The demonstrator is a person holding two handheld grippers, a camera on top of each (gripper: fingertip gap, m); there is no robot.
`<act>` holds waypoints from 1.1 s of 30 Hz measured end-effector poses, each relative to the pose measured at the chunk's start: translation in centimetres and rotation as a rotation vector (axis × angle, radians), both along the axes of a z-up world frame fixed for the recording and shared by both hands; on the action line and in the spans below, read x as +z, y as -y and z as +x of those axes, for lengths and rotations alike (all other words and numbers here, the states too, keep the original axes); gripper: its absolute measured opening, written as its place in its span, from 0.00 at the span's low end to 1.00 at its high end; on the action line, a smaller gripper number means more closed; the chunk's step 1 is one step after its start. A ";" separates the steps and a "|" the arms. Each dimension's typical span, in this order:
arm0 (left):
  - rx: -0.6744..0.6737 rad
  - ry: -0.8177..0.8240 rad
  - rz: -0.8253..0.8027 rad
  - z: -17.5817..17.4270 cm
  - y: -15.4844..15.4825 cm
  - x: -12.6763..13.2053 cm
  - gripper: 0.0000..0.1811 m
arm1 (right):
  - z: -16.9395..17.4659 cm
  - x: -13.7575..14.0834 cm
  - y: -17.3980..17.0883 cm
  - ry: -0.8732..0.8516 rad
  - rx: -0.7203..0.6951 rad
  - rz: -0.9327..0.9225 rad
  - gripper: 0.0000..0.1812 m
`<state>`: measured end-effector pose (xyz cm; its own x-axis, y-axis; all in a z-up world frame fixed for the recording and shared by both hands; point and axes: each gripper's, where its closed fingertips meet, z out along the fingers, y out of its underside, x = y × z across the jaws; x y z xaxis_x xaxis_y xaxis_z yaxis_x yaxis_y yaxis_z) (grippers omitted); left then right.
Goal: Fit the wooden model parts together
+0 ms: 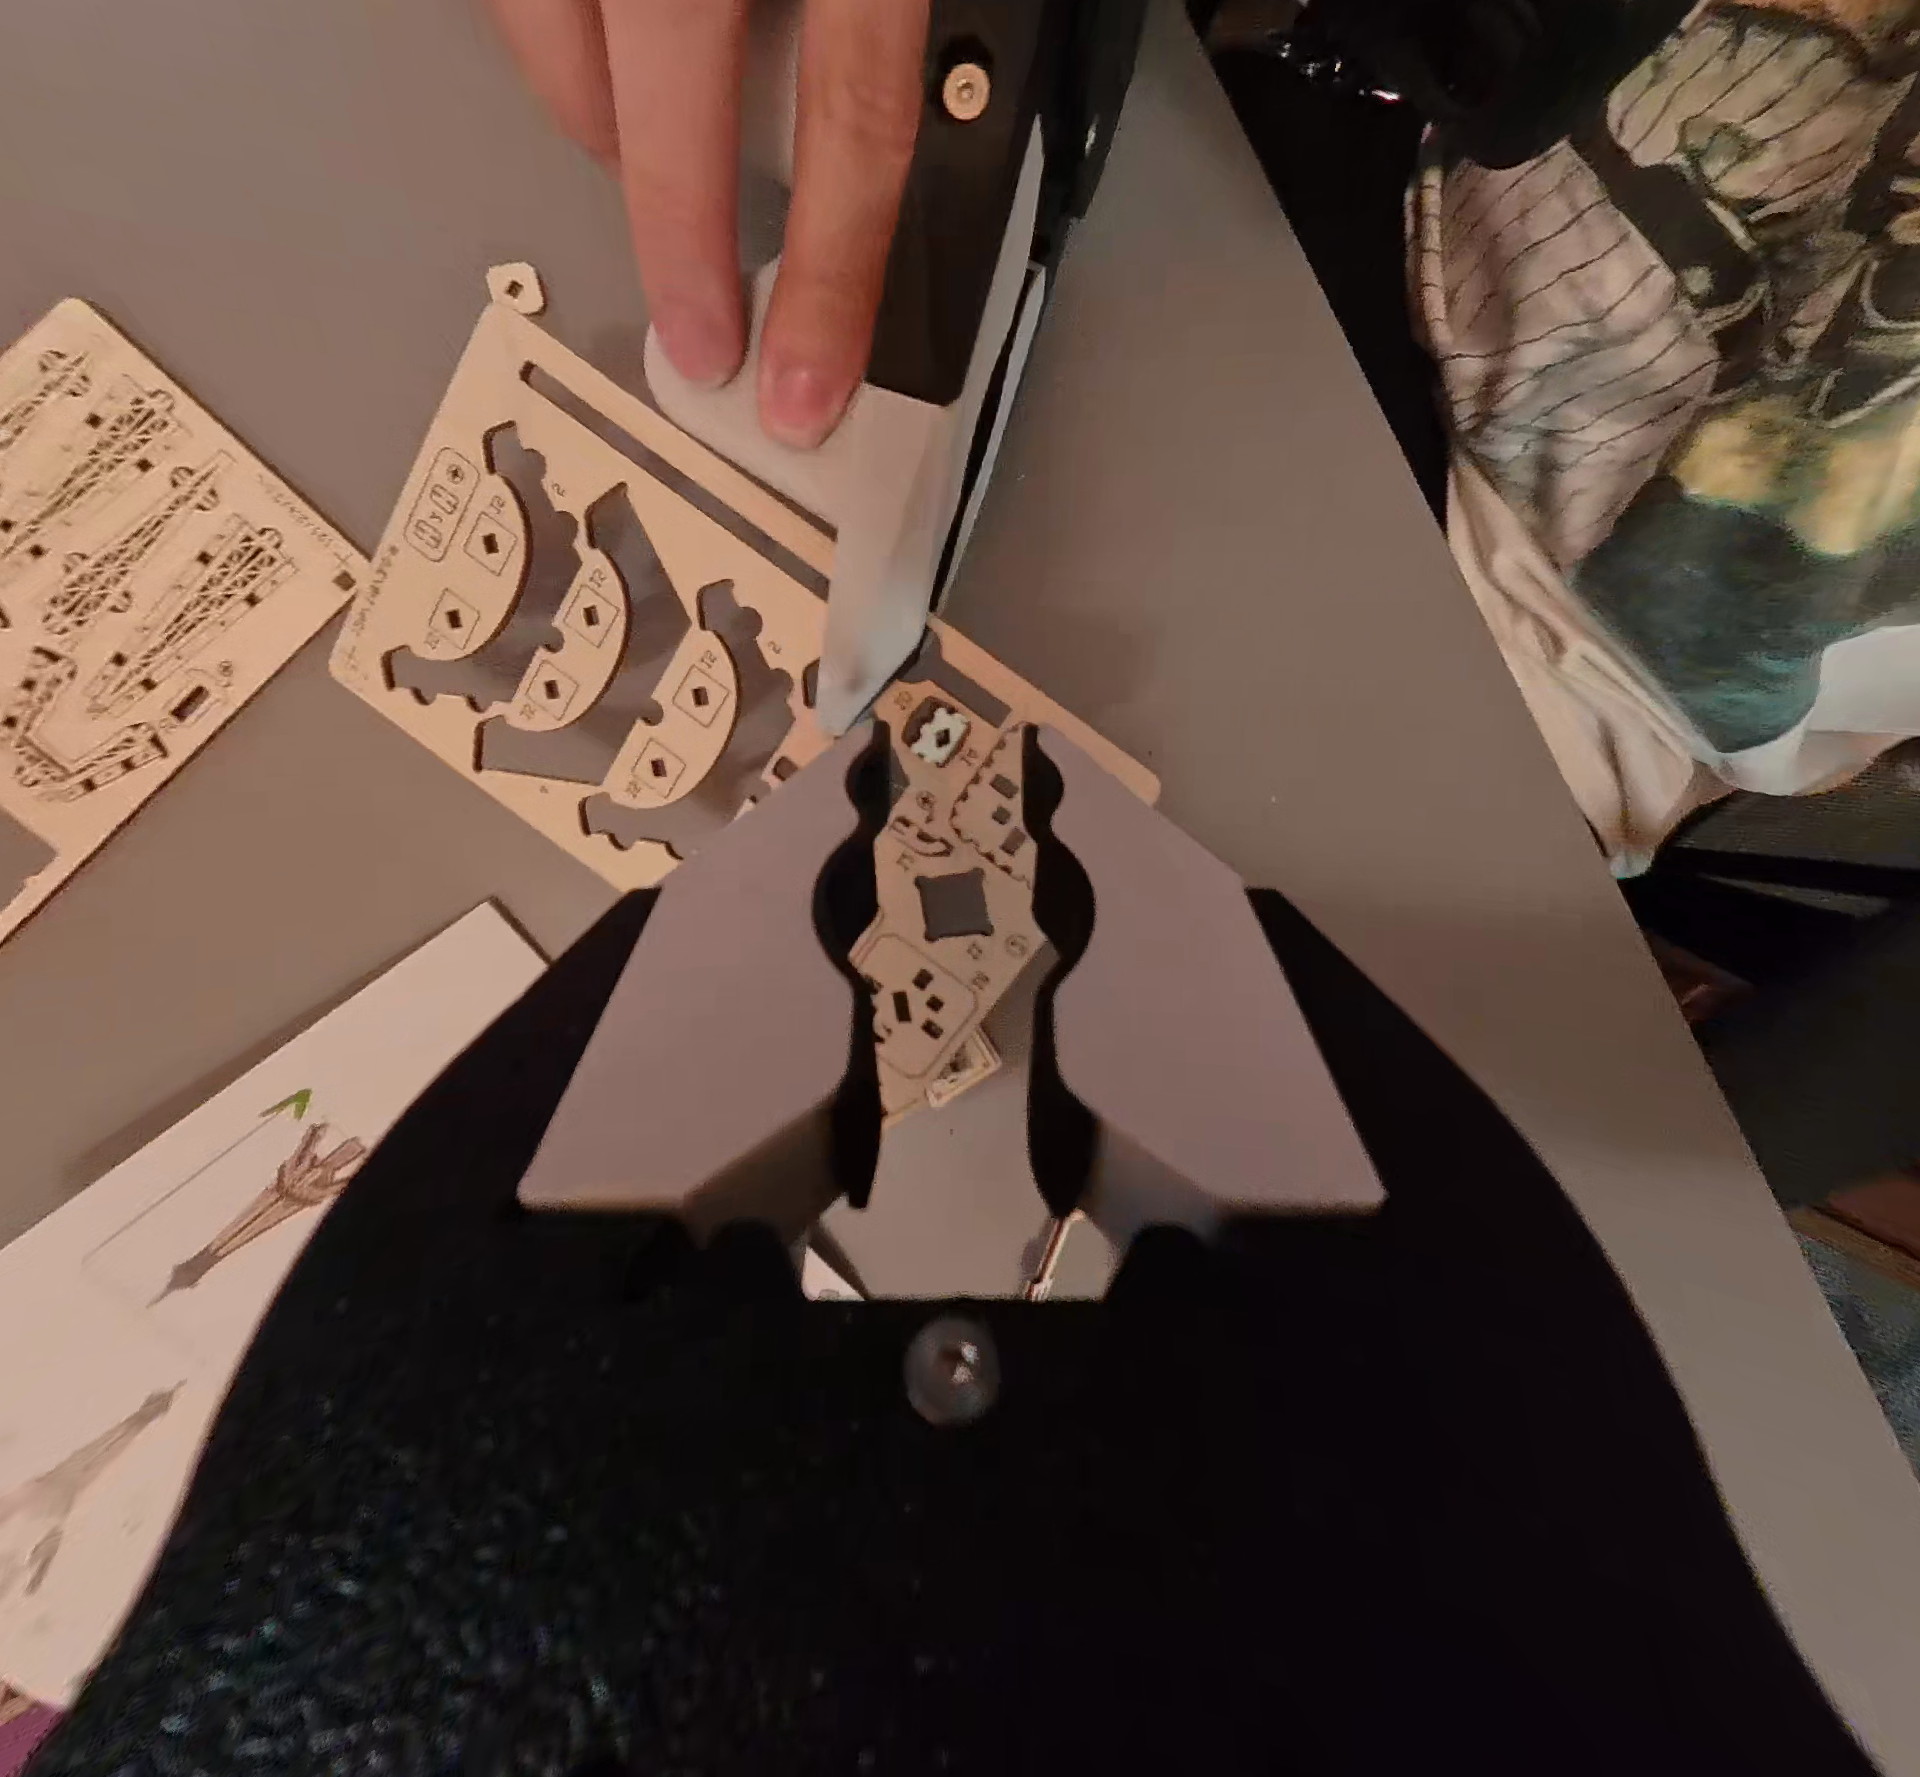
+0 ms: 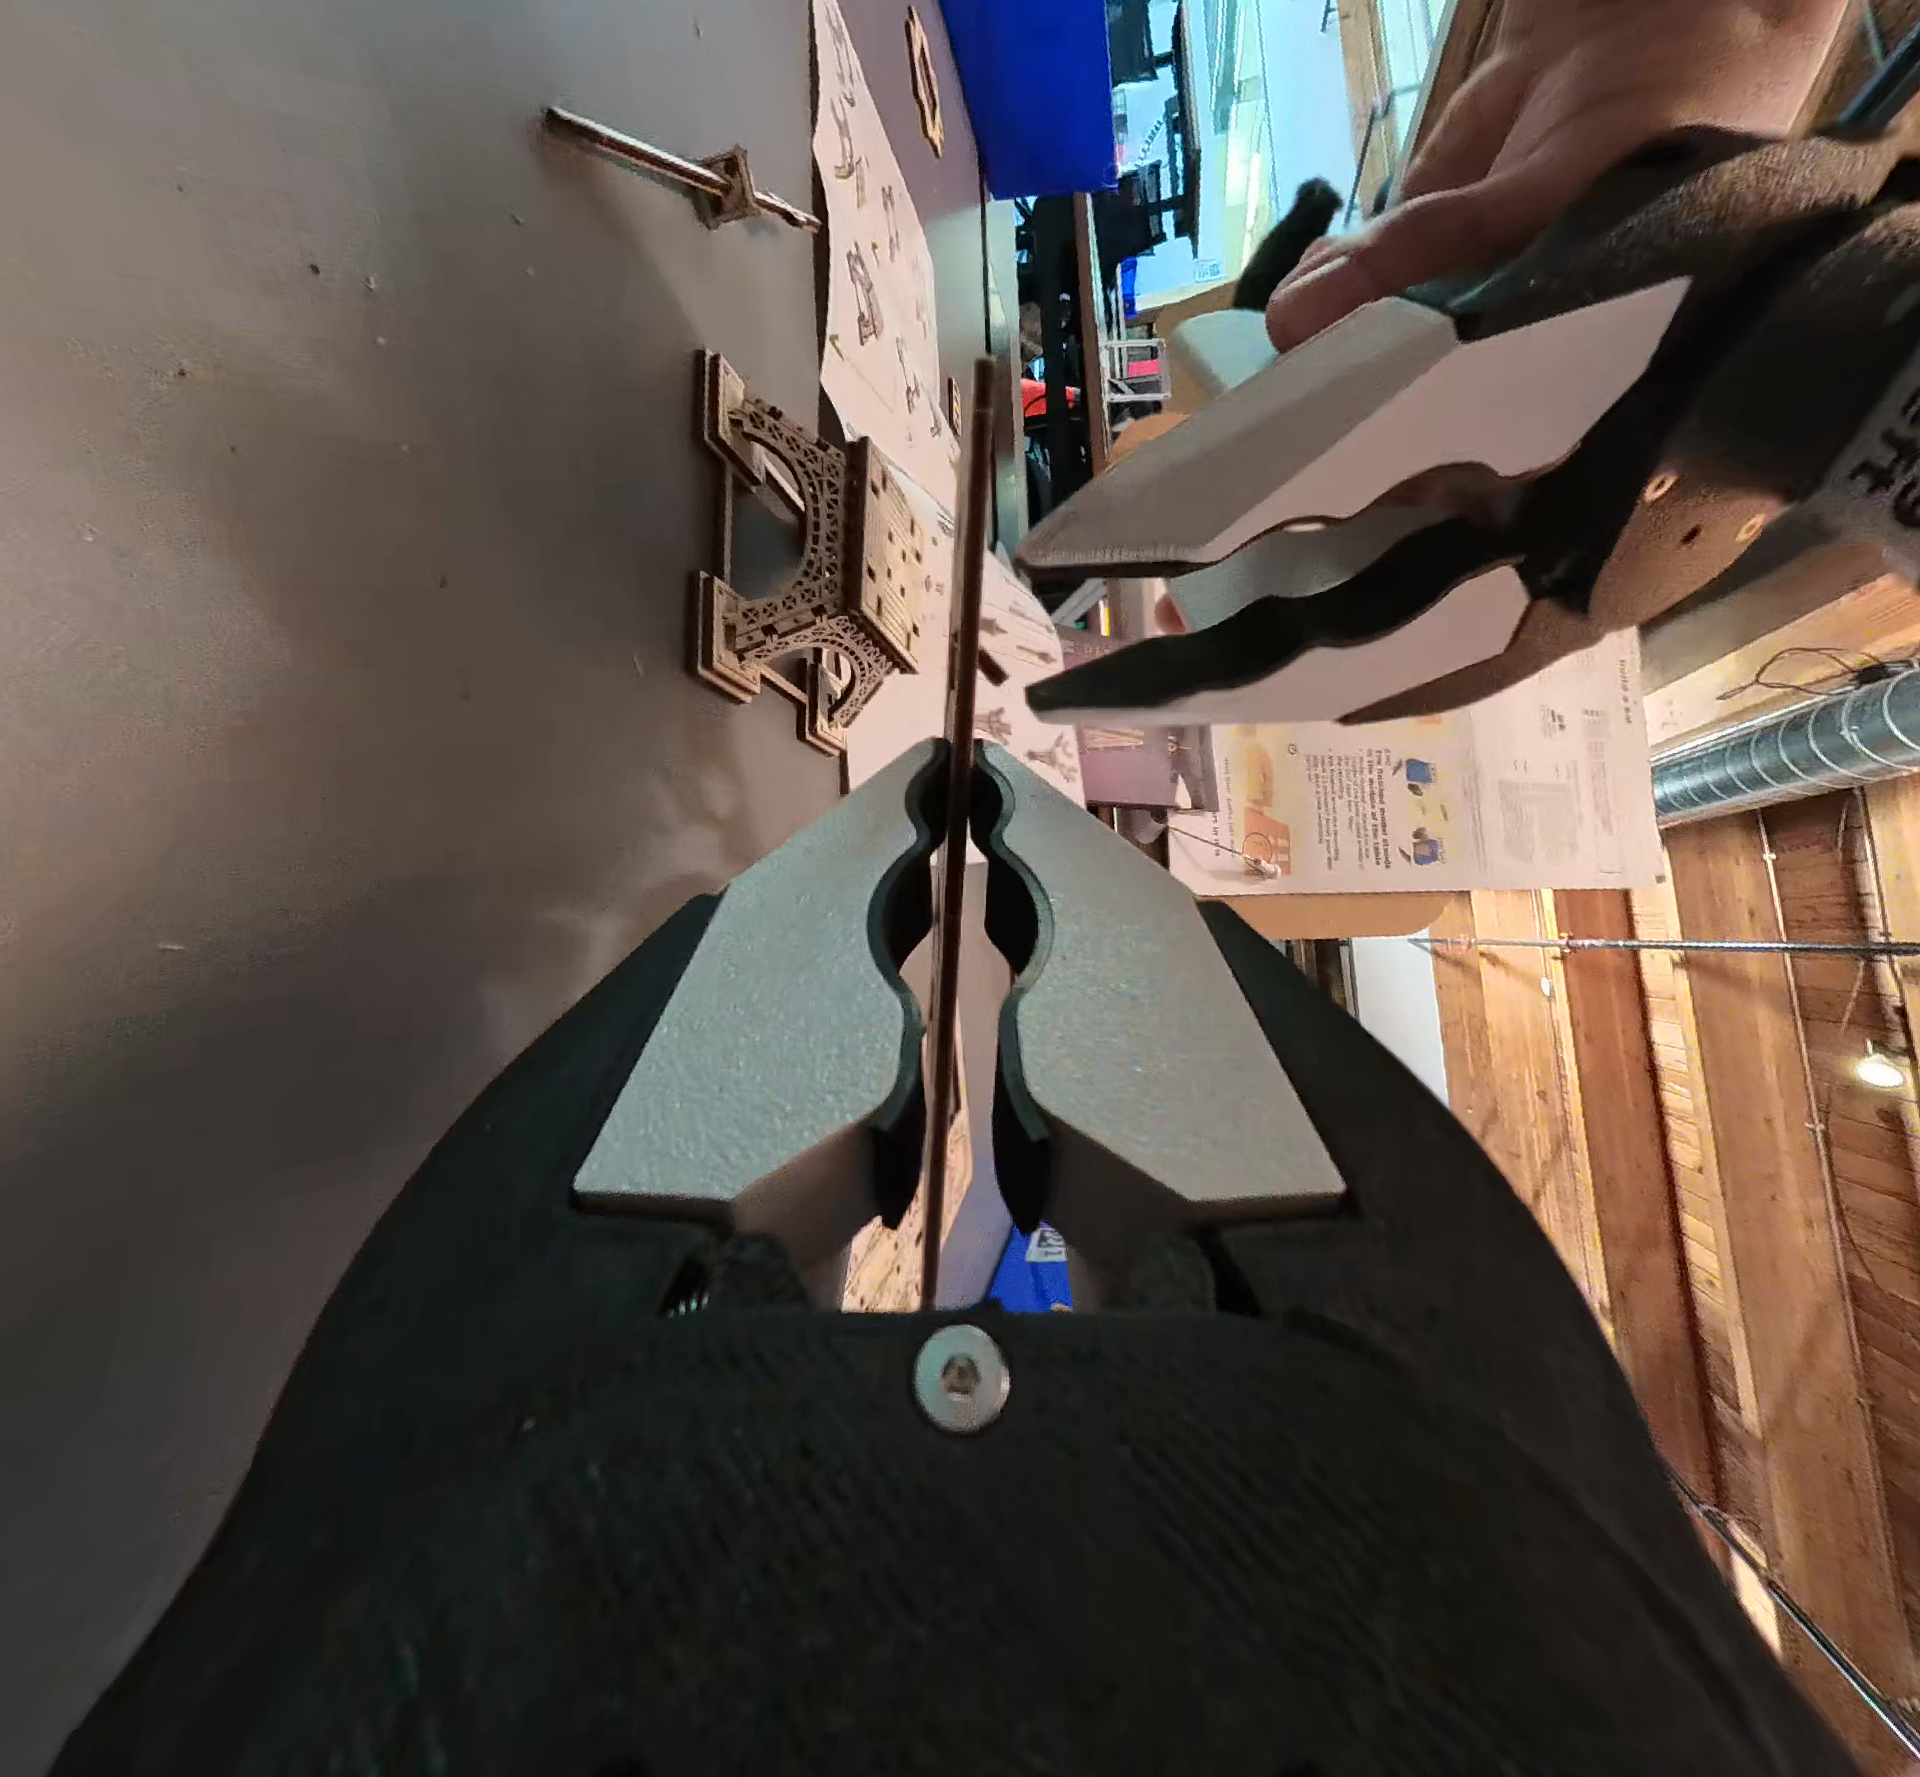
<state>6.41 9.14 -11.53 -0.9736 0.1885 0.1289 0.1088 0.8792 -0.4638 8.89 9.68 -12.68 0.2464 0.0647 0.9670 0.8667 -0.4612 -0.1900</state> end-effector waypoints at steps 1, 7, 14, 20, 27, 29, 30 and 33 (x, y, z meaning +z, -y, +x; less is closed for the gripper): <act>-0.003 -0.013 0.005 0.1 0.0 -0.2 0.12 | 0.0 0.0 0.0 0.002 0.002 0.002 0.00; -0.066 -0.090 0.043 -0.1 0.0 -0.9 0.08 | 0.0 0.0 0.2 -0.022 0.014 0.019 0.00; -0.158 0.054 0.052 1.1 0.7 -1.2 0.02 | 0.6 -0.2 0.9 -0.085 0.007 0.039 0.00; -0.193 0.207 0.057 1.3 0.9 -1.4 0.02 | 0.5 -0.5 0.9 -0.148 0.030 0.048 0.00; -0.151 0.287 -0.014 0.4 0.7 -1.9 0.00 | -0.2 -1.4 1.0 -0.218 0.086 0.017 0.00; -0.146 0.191 -0.015 -0.6 0.2 -2.4 0.00 | -1.3 -2.0 0.5 -0.229 0.131 -0.018 0.00; -0.146 0.152 -0.001 -0.9 -0.1 -2.8 0.00 | -1.5 -2.3 0.2 -0.205 0.129 -0.045 0.00; -0.156 0.004 0.033 -1.7 -0.4 -3.2 0.01 | -1.7 -2.6 -0.1 -0.170 0.125 -0.067 0.00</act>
